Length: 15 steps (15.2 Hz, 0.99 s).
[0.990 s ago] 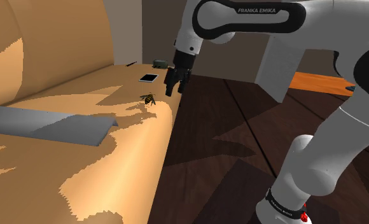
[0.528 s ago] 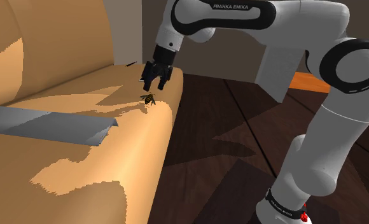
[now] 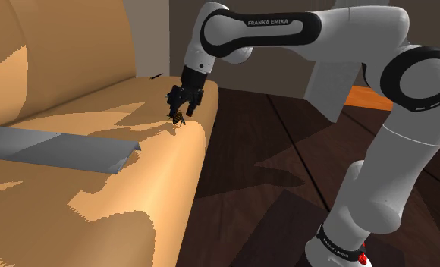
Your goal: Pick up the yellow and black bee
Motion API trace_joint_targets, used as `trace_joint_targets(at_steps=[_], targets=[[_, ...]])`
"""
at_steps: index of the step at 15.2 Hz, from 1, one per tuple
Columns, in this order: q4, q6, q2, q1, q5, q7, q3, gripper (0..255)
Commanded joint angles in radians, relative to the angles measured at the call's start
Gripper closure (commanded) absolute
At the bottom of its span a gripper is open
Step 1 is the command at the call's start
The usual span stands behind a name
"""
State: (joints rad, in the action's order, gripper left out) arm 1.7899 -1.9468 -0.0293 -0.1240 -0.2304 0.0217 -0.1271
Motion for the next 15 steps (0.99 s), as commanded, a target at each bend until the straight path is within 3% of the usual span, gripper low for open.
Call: trace_joint_targets(at_steps=[1,10,15], targets=[[0.006,-0.005,-0.001,0.000,-0.001,-0.001,0.000,255],[0.007,-0.006,-0.001,0.000,-0.001,-0.002,0.000,255],[-0.065,0.061,0.003,0.001,0.005,0.012,0.001,255]])
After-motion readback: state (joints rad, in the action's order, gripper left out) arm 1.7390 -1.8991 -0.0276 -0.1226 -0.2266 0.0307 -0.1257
